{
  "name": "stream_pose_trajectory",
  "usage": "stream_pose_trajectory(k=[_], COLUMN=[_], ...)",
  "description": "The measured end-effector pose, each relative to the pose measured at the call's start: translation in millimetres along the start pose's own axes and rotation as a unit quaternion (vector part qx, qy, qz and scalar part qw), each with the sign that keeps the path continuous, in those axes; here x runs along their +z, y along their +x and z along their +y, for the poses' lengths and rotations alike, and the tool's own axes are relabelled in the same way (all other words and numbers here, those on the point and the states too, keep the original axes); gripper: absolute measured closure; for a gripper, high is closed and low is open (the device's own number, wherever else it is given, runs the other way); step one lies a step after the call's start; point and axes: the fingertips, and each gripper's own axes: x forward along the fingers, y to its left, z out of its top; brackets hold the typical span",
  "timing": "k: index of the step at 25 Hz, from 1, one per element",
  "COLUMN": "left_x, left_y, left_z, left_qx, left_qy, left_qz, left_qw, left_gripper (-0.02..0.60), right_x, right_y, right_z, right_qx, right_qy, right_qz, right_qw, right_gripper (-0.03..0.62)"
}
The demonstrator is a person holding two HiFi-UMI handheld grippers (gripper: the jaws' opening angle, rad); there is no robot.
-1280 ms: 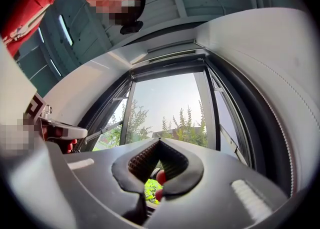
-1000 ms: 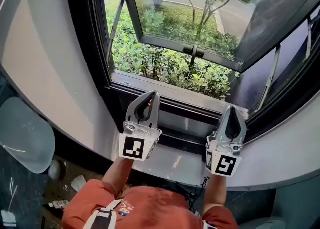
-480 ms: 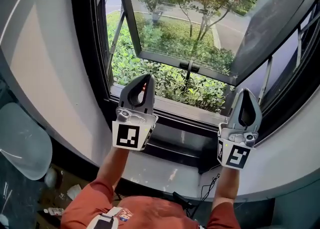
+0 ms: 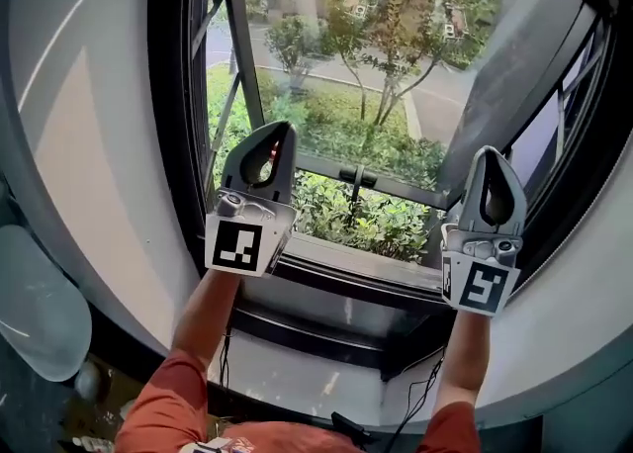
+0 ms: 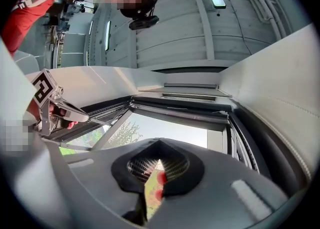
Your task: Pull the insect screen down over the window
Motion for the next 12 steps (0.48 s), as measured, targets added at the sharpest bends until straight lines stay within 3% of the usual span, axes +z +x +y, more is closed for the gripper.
stream_pose_trajectory(k=[4, 12], left_x=[16.7, 74.5], left_y=[30.4, 82.8], left_z=[12.3, 27.5], left_qx=[0.003, 0.005], left_qy=[0.013, 0.055], left_qz=[-0.011, -0.059], left_qw=[0.9999, 0.9967], left_gripper=[0.577, 0.577], right_x=[18.3, 38.3], right_y=[31.3, 85.1], right_z=[-12.2, -38.3], right_qx=[0.001, 0.006], right_qy=[-0.026, -0.105], right_qz=[-0.026, -0.032], right_qw=[0.999, 0.994], right_gripper=[0.585, 0.585])
